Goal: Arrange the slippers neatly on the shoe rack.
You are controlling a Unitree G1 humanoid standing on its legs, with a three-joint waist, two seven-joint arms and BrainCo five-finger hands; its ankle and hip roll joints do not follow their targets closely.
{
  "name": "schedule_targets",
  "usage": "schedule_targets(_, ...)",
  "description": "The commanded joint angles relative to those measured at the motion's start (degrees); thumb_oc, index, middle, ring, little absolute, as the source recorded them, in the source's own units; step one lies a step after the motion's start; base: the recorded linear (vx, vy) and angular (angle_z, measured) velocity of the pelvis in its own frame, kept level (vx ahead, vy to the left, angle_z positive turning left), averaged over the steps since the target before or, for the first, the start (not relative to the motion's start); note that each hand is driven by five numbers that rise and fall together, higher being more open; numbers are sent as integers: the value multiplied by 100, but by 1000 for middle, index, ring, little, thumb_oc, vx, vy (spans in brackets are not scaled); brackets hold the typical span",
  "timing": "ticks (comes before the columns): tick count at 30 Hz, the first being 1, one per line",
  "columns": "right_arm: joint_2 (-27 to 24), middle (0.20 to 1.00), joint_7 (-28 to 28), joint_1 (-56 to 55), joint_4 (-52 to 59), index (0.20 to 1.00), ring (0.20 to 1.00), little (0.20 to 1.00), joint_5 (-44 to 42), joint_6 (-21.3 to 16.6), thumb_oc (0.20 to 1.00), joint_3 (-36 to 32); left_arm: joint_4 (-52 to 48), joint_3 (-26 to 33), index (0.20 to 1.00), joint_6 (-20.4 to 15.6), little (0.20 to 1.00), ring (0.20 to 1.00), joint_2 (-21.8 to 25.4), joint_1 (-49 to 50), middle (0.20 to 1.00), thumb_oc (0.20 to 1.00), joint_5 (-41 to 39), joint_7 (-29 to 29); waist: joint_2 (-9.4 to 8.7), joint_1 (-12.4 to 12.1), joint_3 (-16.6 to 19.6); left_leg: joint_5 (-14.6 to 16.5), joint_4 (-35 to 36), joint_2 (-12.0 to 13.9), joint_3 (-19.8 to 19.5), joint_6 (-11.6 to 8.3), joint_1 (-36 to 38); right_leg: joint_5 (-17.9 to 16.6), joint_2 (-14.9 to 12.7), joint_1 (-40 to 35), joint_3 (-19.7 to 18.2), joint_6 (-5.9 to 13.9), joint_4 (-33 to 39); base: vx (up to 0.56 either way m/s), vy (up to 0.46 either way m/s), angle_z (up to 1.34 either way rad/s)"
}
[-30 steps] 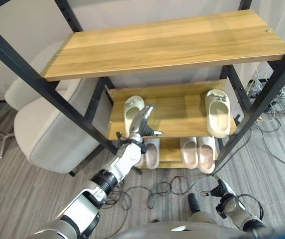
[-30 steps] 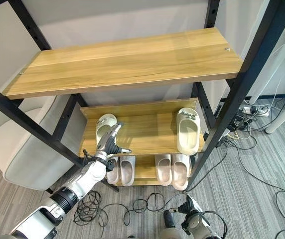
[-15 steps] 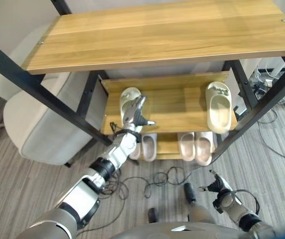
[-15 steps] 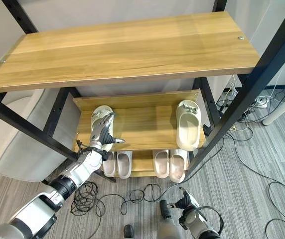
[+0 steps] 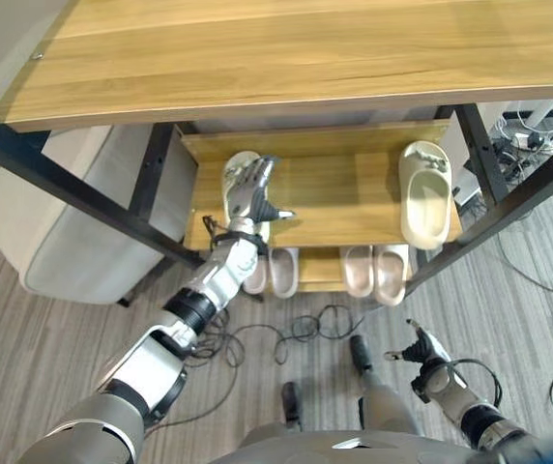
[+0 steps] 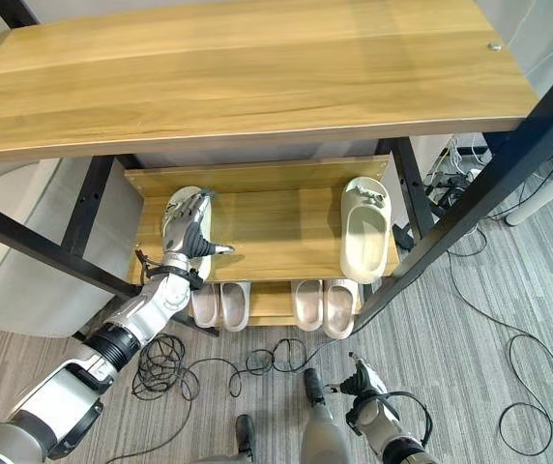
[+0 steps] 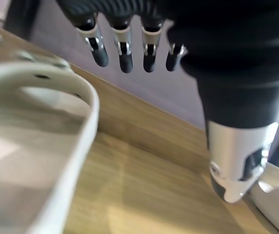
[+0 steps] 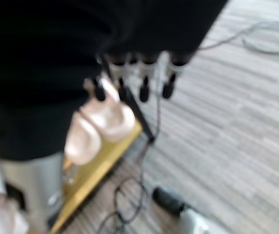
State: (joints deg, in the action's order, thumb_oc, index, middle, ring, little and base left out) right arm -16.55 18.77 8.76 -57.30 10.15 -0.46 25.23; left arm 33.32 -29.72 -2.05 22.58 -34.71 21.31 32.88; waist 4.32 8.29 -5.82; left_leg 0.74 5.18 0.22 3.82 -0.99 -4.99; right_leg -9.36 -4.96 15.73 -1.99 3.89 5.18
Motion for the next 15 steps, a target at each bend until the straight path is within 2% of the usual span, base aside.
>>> schedule_targets(1, -1, 1000, 131, 1, -66, 1000, 1000, 1000, -137, -131, 1000, -135, -323, 320, 1000, -251, 1000, 1000, 316, -80, 1000, 1000, -36, 340, -18, -90, 124, 33, -358, 218, -13, -305, -464, 980, -302, 18, 200, 443, -878, 0, 0, 0)
schedule_targets(10, -6, 1000, 161, 69, -43, 1000, 1000, 1000, -145, -179, 1000, -93, 64, 213, 1000, -66, 1000, 1000, 467, -354, 1000, 1000, 198, 388, -21, -77, 76, 8, -350, 230, -21, -309, -567, 960, -323, 155, 208, 437, -894, -3, -4, 2)
schedule_targets(15, -36, 1000, 215, 85, -98, 1000, 1000, 1000, -145, -237, 1000, -44, 565, -64, 1000, 149, 1000, 1000, 602, -824, 1000, 1000, 533, 436, -16, -41, 3, -28, -378, 249, -8, -318, -749, 924, -324, 349, 229, 439, -960, -23, -7, 2)
